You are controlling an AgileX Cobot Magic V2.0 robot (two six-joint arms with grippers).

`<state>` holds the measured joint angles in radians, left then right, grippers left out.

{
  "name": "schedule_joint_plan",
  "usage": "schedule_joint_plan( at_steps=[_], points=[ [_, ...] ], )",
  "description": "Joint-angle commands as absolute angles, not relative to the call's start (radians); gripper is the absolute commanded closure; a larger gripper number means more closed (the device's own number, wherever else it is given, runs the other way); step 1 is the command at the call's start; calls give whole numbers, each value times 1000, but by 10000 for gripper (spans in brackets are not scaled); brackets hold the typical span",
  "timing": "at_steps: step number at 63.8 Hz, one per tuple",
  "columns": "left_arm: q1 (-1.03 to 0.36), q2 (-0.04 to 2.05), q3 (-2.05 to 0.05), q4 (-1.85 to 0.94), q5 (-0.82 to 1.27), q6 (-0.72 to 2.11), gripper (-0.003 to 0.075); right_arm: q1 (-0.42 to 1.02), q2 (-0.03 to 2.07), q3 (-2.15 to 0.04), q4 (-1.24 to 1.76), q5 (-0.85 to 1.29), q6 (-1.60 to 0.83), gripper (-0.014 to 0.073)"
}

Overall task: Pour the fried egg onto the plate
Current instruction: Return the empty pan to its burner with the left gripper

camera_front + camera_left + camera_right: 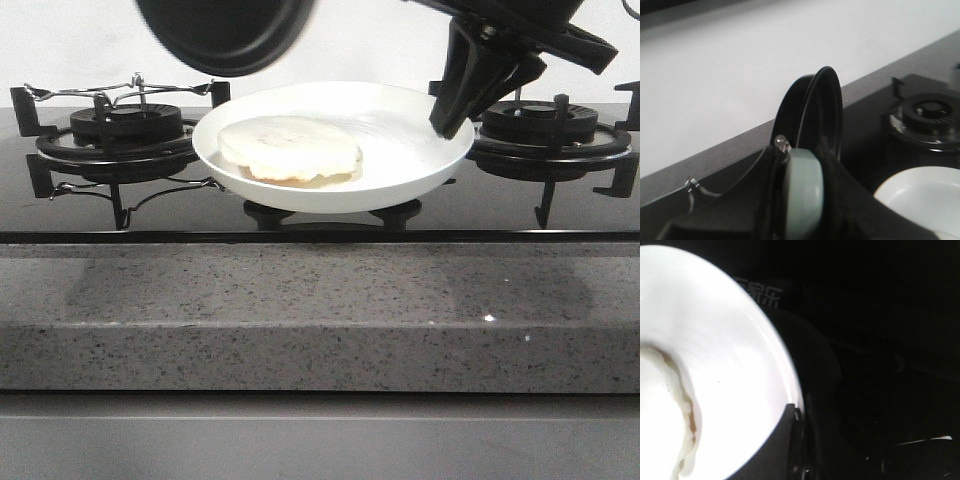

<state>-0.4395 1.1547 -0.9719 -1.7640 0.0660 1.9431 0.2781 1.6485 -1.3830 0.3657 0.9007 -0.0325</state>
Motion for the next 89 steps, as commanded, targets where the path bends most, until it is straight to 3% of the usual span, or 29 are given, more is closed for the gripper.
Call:
schedule_joint_plan(
  at_steps=[1,6,25,37,68,75,89],
  points=[
    [-360,1129,-1012,-1859,62,1834,739,279,1600,-1411,395,858,-39,662],
    [-282,1131,-1012,-1859,105,1686,739,279,1600,-1411,395,858,-39,662],
    [101,1260,-1014,-1859,576,1154,739,279,1600,-1411,395,858,-39,662],
    [247,1415,-1040,-1859,765,924,739,279,1600,-1411,395,858,-39,662],
    [305,1712,-1130,-1859,947,688,734,279,1600,-1411,395,858,-39,662],
    [305,1724,-1132,-1859,944,686,667,279,1600,-1411,395,858,-39,662],
    [305,1724,-1132,-1859,935,688,357,279,1600,-1411,395,858,-39,662]
  ],
)
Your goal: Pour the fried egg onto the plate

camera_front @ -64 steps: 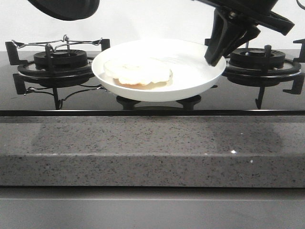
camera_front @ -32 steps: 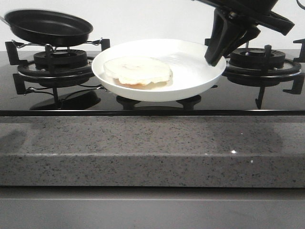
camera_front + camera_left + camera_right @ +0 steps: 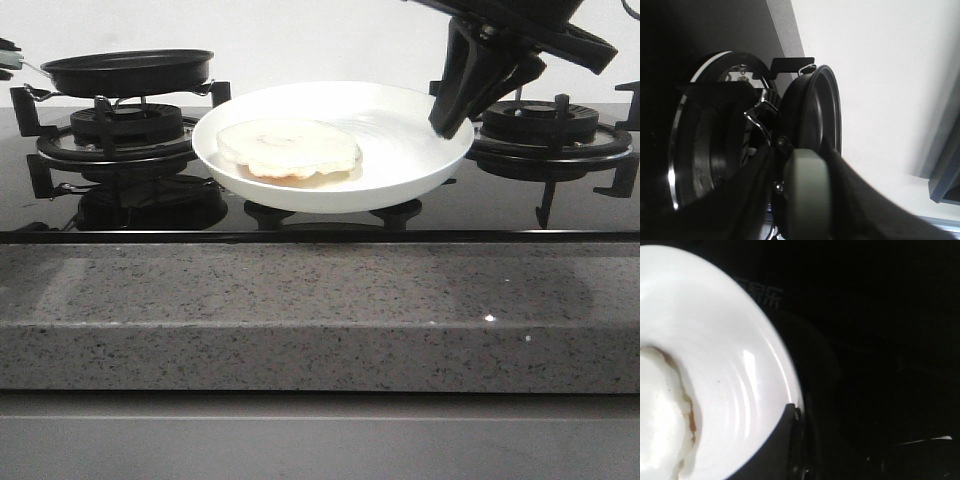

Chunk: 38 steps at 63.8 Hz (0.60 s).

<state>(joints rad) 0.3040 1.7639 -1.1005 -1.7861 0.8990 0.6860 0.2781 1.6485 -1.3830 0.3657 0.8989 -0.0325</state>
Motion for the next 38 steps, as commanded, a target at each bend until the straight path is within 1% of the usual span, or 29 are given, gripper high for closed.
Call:
schedule_joint_plan(
  at_steps=[1,6,10,30,38],
  points=[
    [305,1724,-1132,-1859,935,688,330,279,1600,-1411,395,858,-39,662],
    [314,1724,-1132,-1859,942,693,261,279,1600,-1411,395,858,-39,662],
    [327,1724,-1132,-1859,958,694,230,279,1600,-1411,395,858,-39,662],
    [434,1720,-1132,-1859,1114,694,230,279,1600,-1411,395,858,-39,662],
    [471,1692,-1132,-1854,1132,702,230,279,1600,-1411,395,858,-39,662]
  ],
)
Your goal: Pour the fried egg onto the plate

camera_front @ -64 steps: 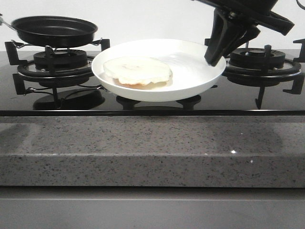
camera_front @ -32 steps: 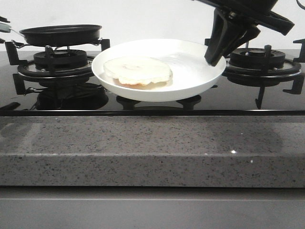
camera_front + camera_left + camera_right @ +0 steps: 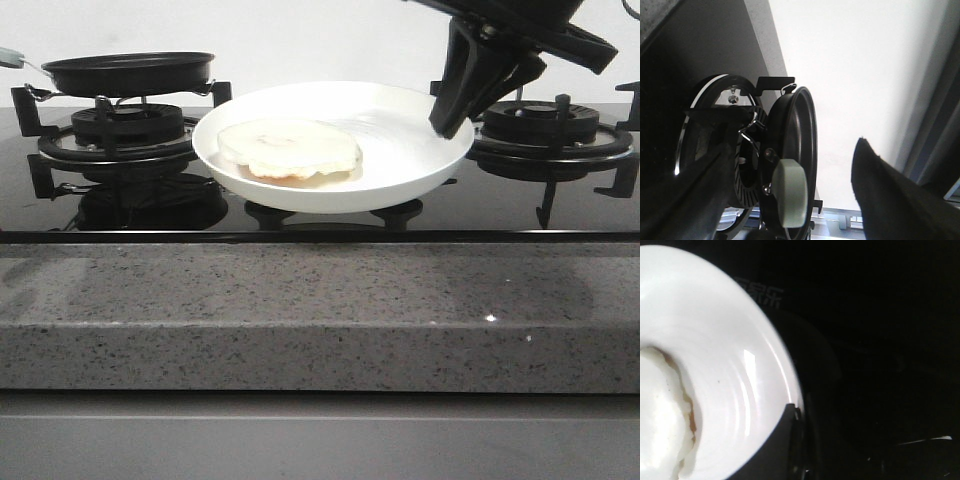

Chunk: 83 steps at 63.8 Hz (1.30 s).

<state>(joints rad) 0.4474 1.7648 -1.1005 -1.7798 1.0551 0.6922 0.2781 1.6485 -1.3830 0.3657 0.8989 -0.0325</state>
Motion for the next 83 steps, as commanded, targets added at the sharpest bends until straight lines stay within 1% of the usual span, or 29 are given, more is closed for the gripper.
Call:
schedule_joint_plan(
  at_steps=[1,6,18,29,37,45,49,53,58,66,73,83],
  points=[
    [475,1687,-1132,-1848,1130,708,230,279,1600,-1411,395,858,-39,662],
    [486,1649,-1132,-1820,1103,729,230,279,1600,-1411,395,858,-39,662],
    [490,1514,-1132,-1669,953,731,230,279,1600,-1411,395,858,-39,662],
    [488,1364,-1132,-1431,885,731,247,279,1600,-1411,395,858,-39,662],
    [449,1215,-1132,-1248,859,724,272,279,1600,-1411,395,858,-39,662],
    [346,1080,-1132,-1114,821,675,272,279,1600,-1411,395,858,-39,662],
    [277,1028,-1132,-999,793,615,272,279,1600,-1411,395,858,-39,662],
    [216,973,-1132,-827,772,537,272,279,1600,-1411,395,858,-39,662],
    [132,913,-1132,-576,768,344,272,279,1600,-1411,395,858,-39,662],
    [15,825,-1094,-289,783,160,272,279,1600,-1411,395,858,-39,662],
    [-50,753,-1036,-167,792,88,272,279,1600,-1411,395,858,-39,662],
    [-87,655,-961,-153,801,82,272,279,1600,-1411,395,858,-39,662]
  ],
)
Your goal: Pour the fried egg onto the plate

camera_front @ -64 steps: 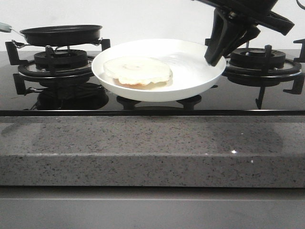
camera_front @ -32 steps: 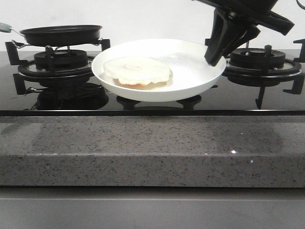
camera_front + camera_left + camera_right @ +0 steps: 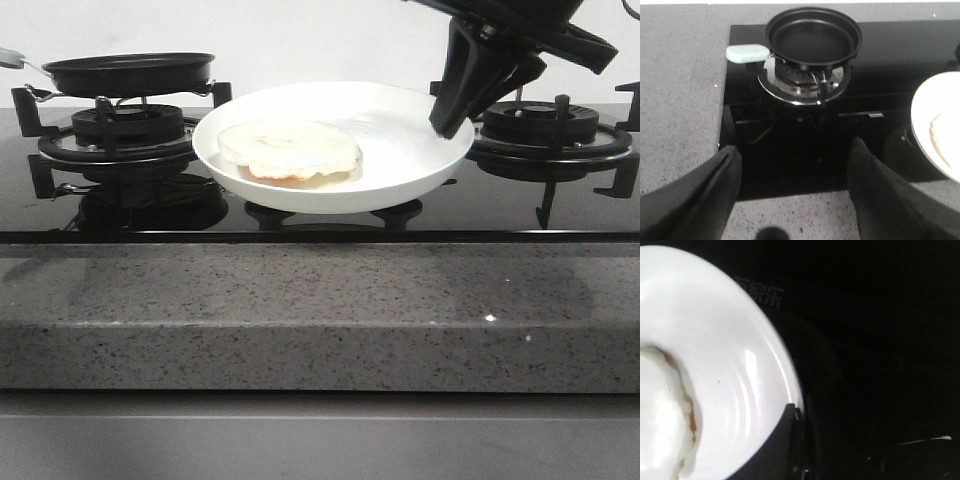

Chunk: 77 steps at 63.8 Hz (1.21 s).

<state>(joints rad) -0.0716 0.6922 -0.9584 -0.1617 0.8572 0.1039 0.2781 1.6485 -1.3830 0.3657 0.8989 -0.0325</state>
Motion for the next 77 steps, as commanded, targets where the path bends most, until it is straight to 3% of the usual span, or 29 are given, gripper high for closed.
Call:
schedule_joint_plan(
  at_steps=[1,17,40,59,77],
  points=[
    [-87,649,-956,-153,807,82,272,279,1600,-1411,395,858,-39,662],
    [-86,579,-931,-102,927,37,272,279,1600,-1411,395,858,-39,662],
    [-147,570,-927,-95,942,35,272,273,1600,-1432,395,862,-45,662],
    [-150,570,-927,-96,993,35,272,244,1694,-1705,394,968,-37,662],
    [-150,570,-927,-98,993,35,272,177,1915,-1989,394,1121,166,662]
  ],
)
